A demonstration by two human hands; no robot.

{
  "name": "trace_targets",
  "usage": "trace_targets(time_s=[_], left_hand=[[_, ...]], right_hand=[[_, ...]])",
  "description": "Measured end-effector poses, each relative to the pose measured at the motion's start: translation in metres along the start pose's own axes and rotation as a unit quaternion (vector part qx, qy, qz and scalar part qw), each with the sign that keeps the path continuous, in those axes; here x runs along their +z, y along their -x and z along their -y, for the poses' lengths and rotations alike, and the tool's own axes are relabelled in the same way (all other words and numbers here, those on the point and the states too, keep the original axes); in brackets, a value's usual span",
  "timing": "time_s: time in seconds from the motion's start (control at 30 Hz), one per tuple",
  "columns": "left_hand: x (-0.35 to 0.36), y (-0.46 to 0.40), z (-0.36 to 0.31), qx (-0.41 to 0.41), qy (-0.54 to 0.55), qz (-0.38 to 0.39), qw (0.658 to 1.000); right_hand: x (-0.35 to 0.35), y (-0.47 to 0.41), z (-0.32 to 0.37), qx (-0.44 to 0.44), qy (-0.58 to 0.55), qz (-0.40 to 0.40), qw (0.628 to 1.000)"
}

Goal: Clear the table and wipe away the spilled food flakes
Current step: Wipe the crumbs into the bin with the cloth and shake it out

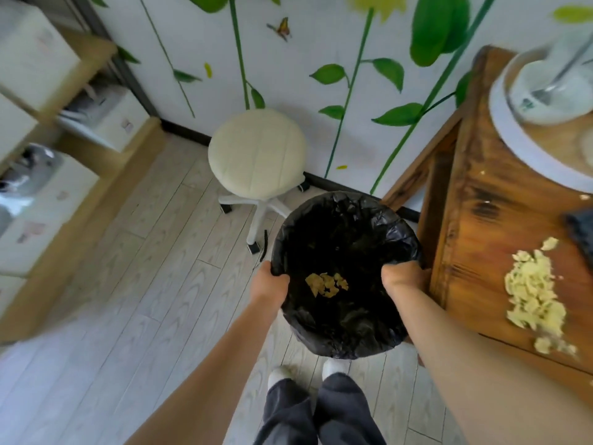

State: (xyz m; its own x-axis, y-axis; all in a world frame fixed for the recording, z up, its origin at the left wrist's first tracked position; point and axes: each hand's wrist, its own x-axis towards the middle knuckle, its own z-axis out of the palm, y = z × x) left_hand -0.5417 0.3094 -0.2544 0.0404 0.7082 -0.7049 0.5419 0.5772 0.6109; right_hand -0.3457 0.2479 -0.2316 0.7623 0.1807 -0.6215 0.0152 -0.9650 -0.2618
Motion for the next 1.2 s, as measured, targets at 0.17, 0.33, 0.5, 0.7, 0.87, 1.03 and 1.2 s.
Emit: trace_targets(time_s=[0.17, 0.33, 0.5, 0.7, 0.87, 1.03, 1.2], left_hand=[[-0.002, 0.014, -0.02, 0.025, -0.028, 0.013, 0.999], [-0.006, 0.025, -0.042, 0.06, -0.071, 0.004, 0.996], [-0.003, 0.036, -0.075, 0.091, -0.127, -0.01, 0.988], [0.006, 0.043, -0.117, 0.129, -0.198, -0.01, 0.972], [0.018, 0.048, -0.142, 0.137, -0.24, -0.021, 0.961], [0.033, 0.048, -0.165, 0.165, -0.285, -0.018, 0.944], [0.045, 0.043, -0.179, 0.18, -0.322, 0.008, 0.929]], right_hand=[[-0.019, 0.023, 0.013, -0.003, -0.021, 0.008, 1.0], [-0.024, 0.076, 0.037, -0.16, -0.026, 0.081, 0.984], [-0.077, 0.108, 0.049, -0.304, -0.124, 0.095, 0.94], [-0.193, 0.054, 0.009, -0.324, -0.157, -0.2, 0.911], [-0.243, -0.011, -0.059, -0.079, 0.009, -0.223, 0.971], [-0.257, -0.051, -0.09, -0.079, 0.039, -0.151, 0.985], [-0.245, -0.066, -0.1, -0.071, 0.058, -0.111, 0.99]])
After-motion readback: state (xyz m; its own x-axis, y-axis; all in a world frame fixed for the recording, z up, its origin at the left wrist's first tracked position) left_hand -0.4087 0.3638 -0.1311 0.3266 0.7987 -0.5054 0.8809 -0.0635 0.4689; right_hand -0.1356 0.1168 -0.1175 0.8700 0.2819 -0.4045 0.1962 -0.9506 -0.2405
